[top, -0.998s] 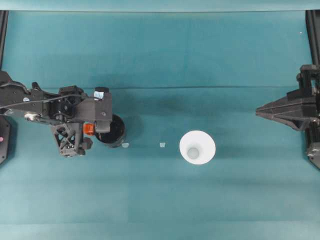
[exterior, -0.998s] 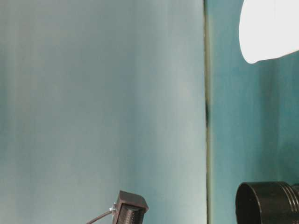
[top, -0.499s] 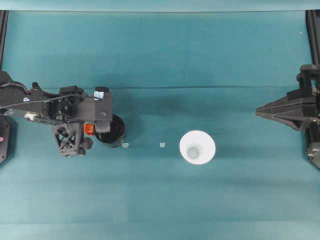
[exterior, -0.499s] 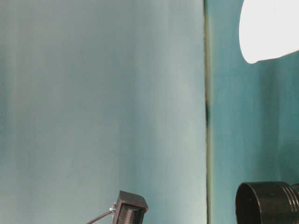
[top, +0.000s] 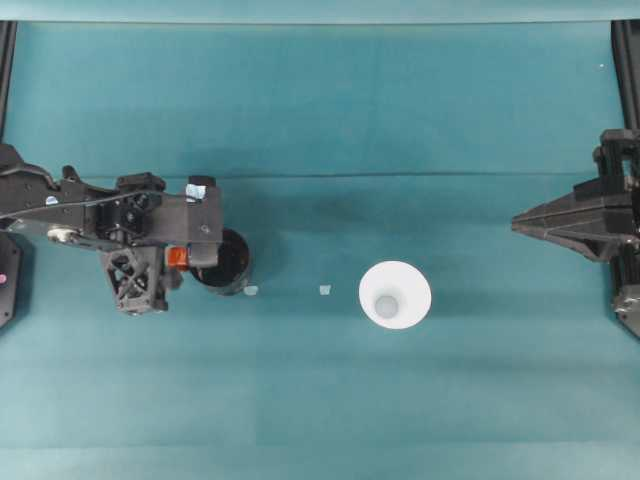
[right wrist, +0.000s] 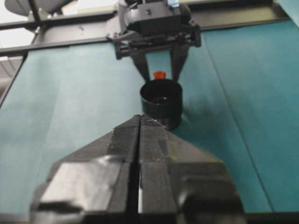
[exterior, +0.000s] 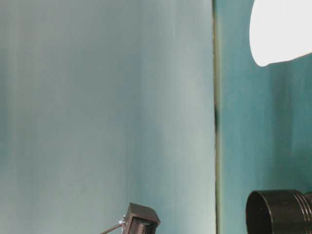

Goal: Put the paper cup into the moved red handle cup holder.

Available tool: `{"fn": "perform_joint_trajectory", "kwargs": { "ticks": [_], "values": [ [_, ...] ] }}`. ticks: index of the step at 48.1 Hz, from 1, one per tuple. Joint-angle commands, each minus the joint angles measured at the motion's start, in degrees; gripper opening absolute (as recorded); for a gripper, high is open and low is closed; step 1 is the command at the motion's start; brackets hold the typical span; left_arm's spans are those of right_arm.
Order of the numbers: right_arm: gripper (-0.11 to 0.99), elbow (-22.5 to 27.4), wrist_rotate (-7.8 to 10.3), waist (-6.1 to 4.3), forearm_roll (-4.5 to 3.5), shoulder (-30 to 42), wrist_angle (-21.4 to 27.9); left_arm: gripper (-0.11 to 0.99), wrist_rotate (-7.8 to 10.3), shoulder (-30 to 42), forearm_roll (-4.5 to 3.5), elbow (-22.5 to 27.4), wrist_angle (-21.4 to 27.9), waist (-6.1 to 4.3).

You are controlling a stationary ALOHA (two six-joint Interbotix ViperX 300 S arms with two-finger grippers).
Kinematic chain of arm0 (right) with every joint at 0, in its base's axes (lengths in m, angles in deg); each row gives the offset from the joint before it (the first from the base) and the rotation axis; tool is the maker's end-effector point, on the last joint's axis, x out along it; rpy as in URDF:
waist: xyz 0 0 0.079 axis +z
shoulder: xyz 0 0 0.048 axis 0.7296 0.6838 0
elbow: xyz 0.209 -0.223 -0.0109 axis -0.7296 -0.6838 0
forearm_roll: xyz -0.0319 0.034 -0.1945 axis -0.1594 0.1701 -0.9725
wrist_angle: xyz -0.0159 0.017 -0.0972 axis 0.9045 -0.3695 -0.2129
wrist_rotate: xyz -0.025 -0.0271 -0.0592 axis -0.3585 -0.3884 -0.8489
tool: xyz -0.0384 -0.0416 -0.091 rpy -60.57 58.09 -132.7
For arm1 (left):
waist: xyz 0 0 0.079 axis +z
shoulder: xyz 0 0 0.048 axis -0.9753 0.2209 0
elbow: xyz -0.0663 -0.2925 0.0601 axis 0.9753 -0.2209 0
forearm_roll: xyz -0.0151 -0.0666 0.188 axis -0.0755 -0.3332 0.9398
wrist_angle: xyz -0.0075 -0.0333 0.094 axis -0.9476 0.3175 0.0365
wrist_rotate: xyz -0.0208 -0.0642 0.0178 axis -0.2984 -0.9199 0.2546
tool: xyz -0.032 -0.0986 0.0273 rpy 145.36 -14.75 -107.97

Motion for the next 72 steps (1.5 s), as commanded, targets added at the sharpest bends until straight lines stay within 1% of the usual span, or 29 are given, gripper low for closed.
{"fn": "perform_joint_trajectory", "kwargs": {
  "ticks": [1,3,4,6,12,23,24,26,28,29,31,35,40,46,48,49,53,58,61,64,65,69,72],
  "values": [
    [-0.11,0.4,0.35,-0.09,0.18,0.4,-0.3,0.39,0.09,-0.5,0.18,0.4,-0.6,-0.09],
    [-0.11,0.4,0.35,-0.09,0.09,0.4,-0.3,0.29,0.18,-0.5,0.09,0.4,-0.7,-0.09],
    [-0.11,0.4,0.44,-0.09,0.09,0.4,-0.3,0.27,0.18,-0.5,0.18,0.4,-0.8,-0.09],
    [-0.11,0.4,0.44,-0.09,0.09,0.4,-0.3,0.28,0.18,-0.5,0.09,0.4,-1.0,-0.09],
    [-0.11,0.4,0.44,-0.09,0.18,0.4,-0.4,0.28,0.09,-0.5,0.18,0.4,-1.1,-0.09],
    [-0.11,0.4,0.35,-0.09,0.09,0.4,-0.4,0.28,0.09,-0.5,0.09,0.6,-1.1,-0.09],
    [-0.11,0.4,0.44,-0.09,0.18,0.4,-0.4,0.28,0.09,-0.6,0.18,0.6,-1.1,-0.09],
    [-0.11,0.4,0.35,-0.09,0.09,0.4,-0.4,0.28,0.09,-0.8,0.09,1.0,-0.7,-0.09],
    [-0.11,0.4,0.35,-0.09,0.18,0.4,-0.3,0.28,0.0,-1.3,0.18,1.4,-0.4,-0.09],
    [-0.11,0.4,0.35,-0.09,0.09,0.4,-0.4,0.28,0.0,-1.5,0.18,1.7,-0.1,-0.09],
    [-0.11,0.4,0.35,-0.09,0.09,0.4,-0.4,0.28,0.0,-2.4,0.18,2.3,0.8,-0.09],
    [-0.11,0.4,0.44,-0.09,0.09,0.4,-0.4,0.28,-0.09,-4.9,0.09,4.5,4.0,-0.09],
    [-0.11,0.4,0.35,-0.09,0.18,0.4,-0.3,0.28,-0.09,-8.2,0.18,6.8,8.6,-0.09],
    [-0.11,0.4,0.35,-0.09,0.09,0.4,-0.3,0.28,-0.26,-11.8,0.18,9.5,14.8,-0.18],
    [-0.11,0.4,0.35,-0.09,0.09,0.4,-0.3,0.28,-0.26,-12.6,0.09,10.2,16.8,-0.26],
    [-0.11,0.4,0.35,-0.09,0.09,0.4,-0.3,0.28,-0.18,-12.8,0.18,10.5,17.7,-0.26],
    [-0.11,0.4,0.35,-0.26,0.09,0.4,-0.4,0.28,-0.09,-13.6,0.18,11.5,20.2,-0.53],
    [-0.11,0.4,0.35,-0.53,0.09,0.4,-0.4,0.28,-0.09,-14.1,0.09,12.3,21.4,-0.62],
    [-0.11,0.4,0.35,-0.7,0.18,0.4,-0.4,0.28,-0.09,-14.0,0.18,12.8,21.5,-0.62],
    [-0.11,0.4,0.35,-0.79,0.09,0.3,-0.3,0.28,-0.09,-13.7,0.09,13.6,21.6,-0.62],
    [-0.11,0.4,0.35,-0.7,0.09,0.4,-0.3,0.28,-0.09,-13.5,0.18,14.0,21.5,-0.62],
    [-0.11,0.4,0.35,-0.7,0.09,0.4,-0.3,0.28,-0.09,-11.8,0.09,15.8,21.3,-0.62],
    [-0.11,0.4,0.35,-0.79,0.09,0.4,-0.4,0.28,0.0,-9.8,0.18,17.8,21.3,-0.62]
  ]
}}
